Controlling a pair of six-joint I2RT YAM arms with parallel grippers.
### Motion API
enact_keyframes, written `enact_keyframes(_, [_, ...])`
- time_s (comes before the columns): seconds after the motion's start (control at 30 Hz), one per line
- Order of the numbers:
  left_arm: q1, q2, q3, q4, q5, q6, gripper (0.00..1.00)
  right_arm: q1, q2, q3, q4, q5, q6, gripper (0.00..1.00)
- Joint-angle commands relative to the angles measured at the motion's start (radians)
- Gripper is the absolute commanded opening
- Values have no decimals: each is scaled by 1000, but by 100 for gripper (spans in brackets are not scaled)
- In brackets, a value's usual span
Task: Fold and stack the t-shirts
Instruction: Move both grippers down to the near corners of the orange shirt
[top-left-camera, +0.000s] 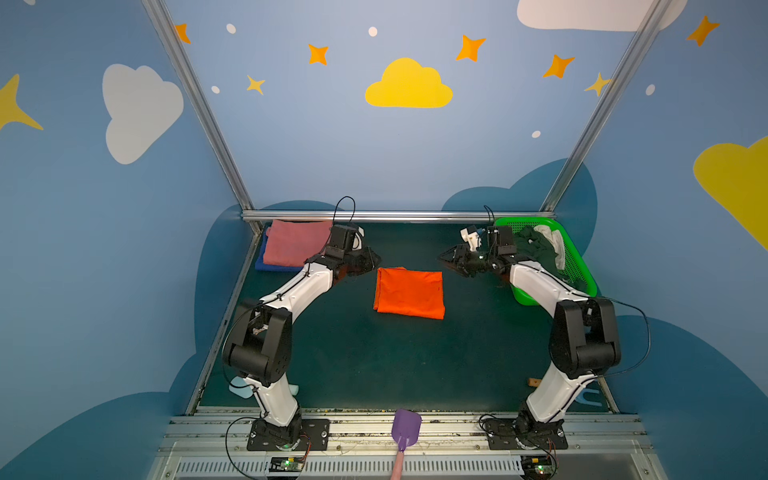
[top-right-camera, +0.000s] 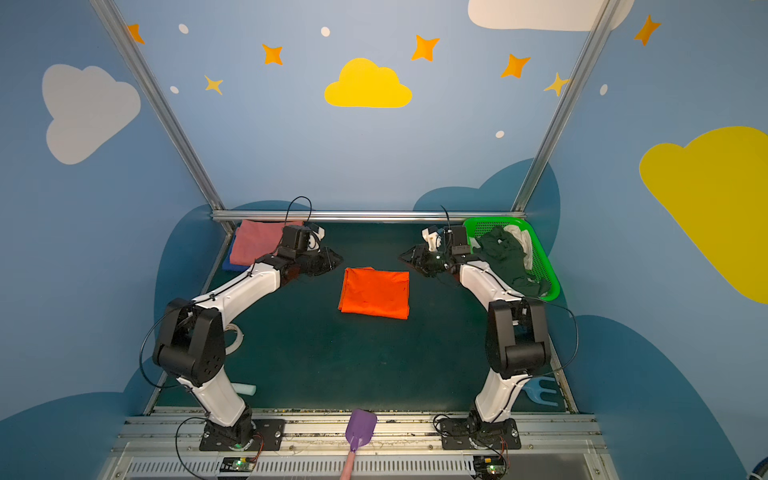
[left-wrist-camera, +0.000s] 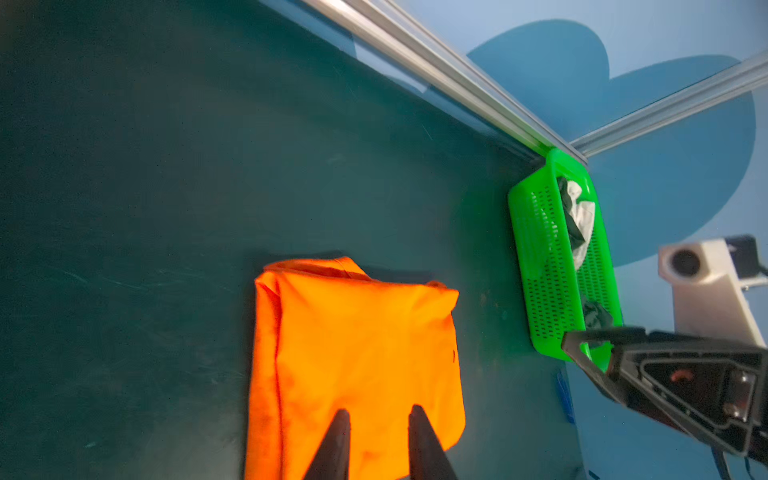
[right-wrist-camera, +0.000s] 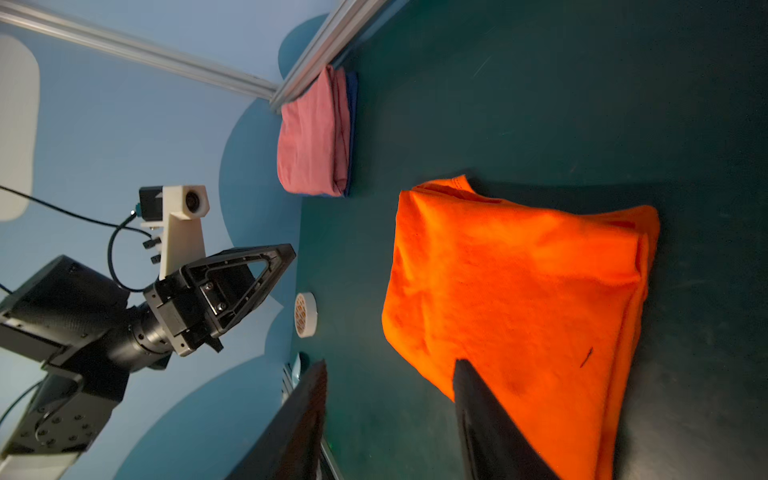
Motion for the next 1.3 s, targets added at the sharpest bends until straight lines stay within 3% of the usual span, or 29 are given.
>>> enact_keyframes(0.0, [3, -5, -17, -44, -92, -37, 30, 9, -51, -88, 175, 70, 130, 52])
enact_keyframes(0.1, [0, -35, -148, 62, -69, -75, 38, 22, -84, -153, 160, 99, 100, 53])
enact_keyframes(0.17, [0, -44, -195, 63, -91, -67, 53, 25, -98, -192, 130, 122, 64, 55])
enact_keyframes(0.43, [0, -21, -224, 32, -130, -27, 80, 26, -80, -248, 49, 214, -42, 73])
enact_keyframes(0.6, [0, 33, -208, 47, -94, -31, 85, 30, -7, -227, 20, 235, -71, 79])
enact_keyframes(0.9, [-1, 182, -150, 81, 4, -70, 86, 53, 114, -184, -34, 260, -93, 80])
enact_keyframes(1.27, [-25, 322, -65, 71, 89, -140, 75, 111, 217, -135, 27, 213, -37, 65])
